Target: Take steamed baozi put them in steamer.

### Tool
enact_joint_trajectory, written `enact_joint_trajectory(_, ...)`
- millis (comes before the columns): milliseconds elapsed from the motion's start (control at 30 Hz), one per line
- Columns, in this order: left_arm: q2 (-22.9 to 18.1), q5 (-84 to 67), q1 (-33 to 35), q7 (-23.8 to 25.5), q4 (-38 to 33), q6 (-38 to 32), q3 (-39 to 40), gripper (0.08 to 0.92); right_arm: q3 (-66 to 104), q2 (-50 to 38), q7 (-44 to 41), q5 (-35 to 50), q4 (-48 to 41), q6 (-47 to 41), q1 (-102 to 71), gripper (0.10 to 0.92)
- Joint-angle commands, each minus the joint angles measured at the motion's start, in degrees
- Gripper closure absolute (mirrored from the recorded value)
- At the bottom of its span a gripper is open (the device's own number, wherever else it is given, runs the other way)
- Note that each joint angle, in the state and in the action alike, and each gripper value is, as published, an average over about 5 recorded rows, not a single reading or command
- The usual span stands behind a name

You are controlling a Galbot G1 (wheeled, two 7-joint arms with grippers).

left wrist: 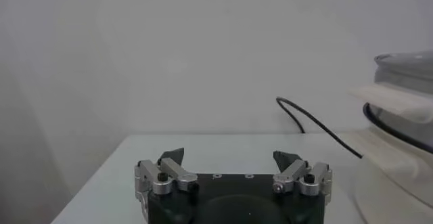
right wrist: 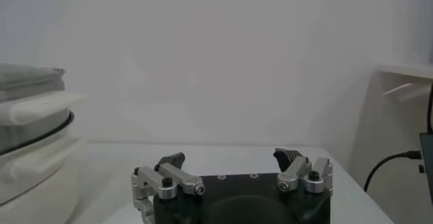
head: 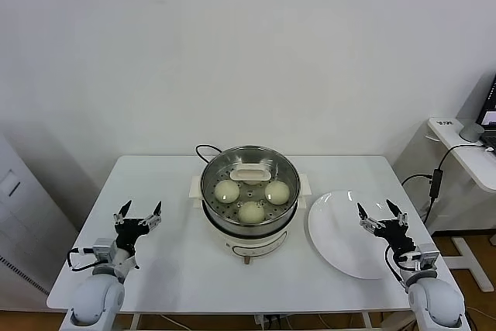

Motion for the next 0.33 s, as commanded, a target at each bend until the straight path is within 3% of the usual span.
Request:
enact_joint_trajectory(33, -0.1, -0.9, 0.2, 0.0, 0.1, 0.0, 0.0, 0.177, 0.2, 0.1, -0.4, -0.7, 0.0, 0.2, -0.1, 0.203)
enact_joint_trajectory(333, 0.0, -0.9, 0.3, 0.0, -0.1, 0.0, 0.0, 0.177, 0.0, 0.6, -0.5, -1.2, 0.0, 0.7, -0.2, 0.203)
